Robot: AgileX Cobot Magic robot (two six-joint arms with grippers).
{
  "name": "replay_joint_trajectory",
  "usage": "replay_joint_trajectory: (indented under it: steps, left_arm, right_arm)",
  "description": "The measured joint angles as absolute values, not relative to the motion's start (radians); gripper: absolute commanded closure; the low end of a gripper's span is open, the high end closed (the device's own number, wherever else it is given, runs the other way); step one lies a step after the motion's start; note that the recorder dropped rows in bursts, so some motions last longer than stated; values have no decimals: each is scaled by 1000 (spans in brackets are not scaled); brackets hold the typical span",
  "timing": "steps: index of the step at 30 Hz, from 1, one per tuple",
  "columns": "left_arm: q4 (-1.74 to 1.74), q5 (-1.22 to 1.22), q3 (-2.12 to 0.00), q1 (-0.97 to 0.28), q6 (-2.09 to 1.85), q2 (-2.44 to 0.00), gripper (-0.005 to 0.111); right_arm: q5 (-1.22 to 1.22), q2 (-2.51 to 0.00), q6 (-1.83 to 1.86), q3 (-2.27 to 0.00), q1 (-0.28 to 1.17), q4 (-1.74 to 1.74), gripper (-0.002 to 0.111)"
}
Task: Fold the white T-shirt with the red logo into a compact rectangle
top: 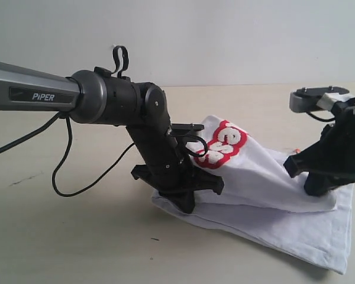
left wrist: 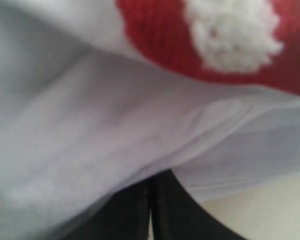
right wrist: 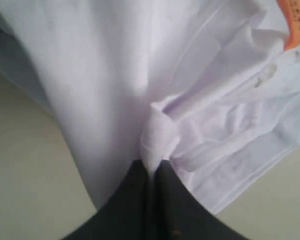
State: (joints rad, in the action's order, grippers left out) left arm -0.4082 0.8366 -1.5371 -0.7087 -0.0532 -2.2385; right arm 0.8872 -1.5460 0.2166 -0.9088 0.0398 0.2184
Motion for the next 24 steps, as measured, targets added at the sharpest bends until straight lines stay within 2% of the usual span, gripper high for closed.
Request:
replay_joint_trajectory:
  steps: [7, 10, 14, 16, 21, 24]
  left_arm:
    - [-408, 837, -1537, -709, -53, -2239, 107]
    - [-408, 837, -1537, -709, -53, -2239, 107]
    - [-408, 841, -1537, -709, -59, -2236, 107]
    - [-406, 846, -1537, -709, -68, -2235, 107]
    - [-385, 911, -1533, -709, -141, -2196, 107]
    - [-385, 992, -1533, -709, -210, -2129, 107]
  right_arm:
    - [821, -1664, 20, -858, 40, 47, 105]
    - [782, -1709, -129, -858, 39, -67, 92]
    - [728, -1754, -196, -858, 39, -122, 67]
    - [703, -1763, -236, -856, 39, -157, 60]
    - [665, -1757, -428, -856, 39, -356, 61]
    - [638, -1691, -471, -854, 39, -394, 70]
